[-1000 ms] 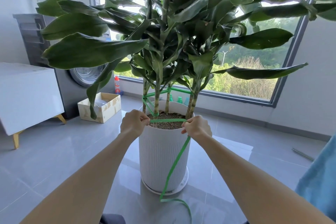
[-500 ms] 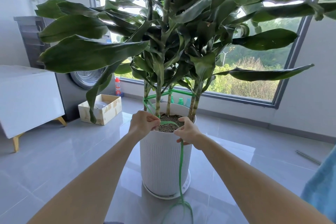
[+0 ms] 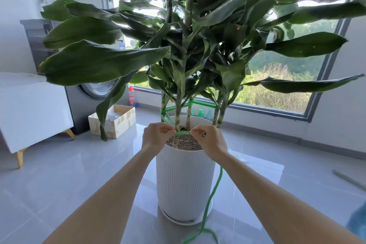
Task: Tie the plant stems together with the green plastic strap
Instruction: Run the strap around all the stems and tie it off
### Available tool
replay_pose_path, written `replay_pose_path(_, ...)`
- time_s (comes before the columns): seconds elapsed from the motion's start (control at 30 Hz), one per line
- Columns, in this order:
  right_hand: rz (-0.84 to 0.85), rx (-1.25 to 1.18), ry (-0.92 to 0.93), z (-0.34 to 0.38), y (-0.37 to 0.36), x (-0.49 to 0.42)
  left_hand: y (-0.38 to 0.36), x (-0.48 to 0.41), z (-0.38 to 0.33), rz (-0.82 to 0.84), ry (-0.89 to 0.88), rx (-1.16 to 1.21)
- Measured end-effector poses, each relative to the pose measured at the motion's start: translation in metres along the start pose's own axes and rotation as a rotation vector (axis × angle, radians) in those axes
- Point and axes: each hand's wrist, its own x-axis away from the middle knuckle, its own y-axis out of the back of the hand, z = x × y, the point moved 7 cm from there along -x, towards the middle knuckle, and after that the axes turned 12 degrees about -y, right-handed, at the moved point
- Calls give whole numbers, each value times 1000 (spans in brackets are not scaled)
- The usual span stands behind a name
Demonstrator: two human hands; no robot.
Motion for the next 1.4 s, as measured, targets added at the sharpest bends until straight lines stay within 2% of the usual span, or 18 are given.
replay_pose_path(0.2, -230, -14, -109, -9, 17, -22, 1, -15, 10, -109, 28, -30)
replay_pose_path(0.53, -286, -73, -145, 0, -11, -45, -21, -41, 28, -48, 55, -36)
replay_pose_path(0.7, -145, -203, -151, 2, -34, -55, -25, -43, 33, -28, 53, -58)
replay_pose_path(0.87, -46, -262, -135, 4, -48, -61, -11, -39, 26, -126, 30, -102)
replay_pose_path(1.1, 48, -203, -125, -8, -46, -57, -3, -31, 28, -16, 67, -107)
replay_pose_path(1.4, 77, -123, -106, -12, -32, -49, -11, -18, 27, 92, 135, -31)
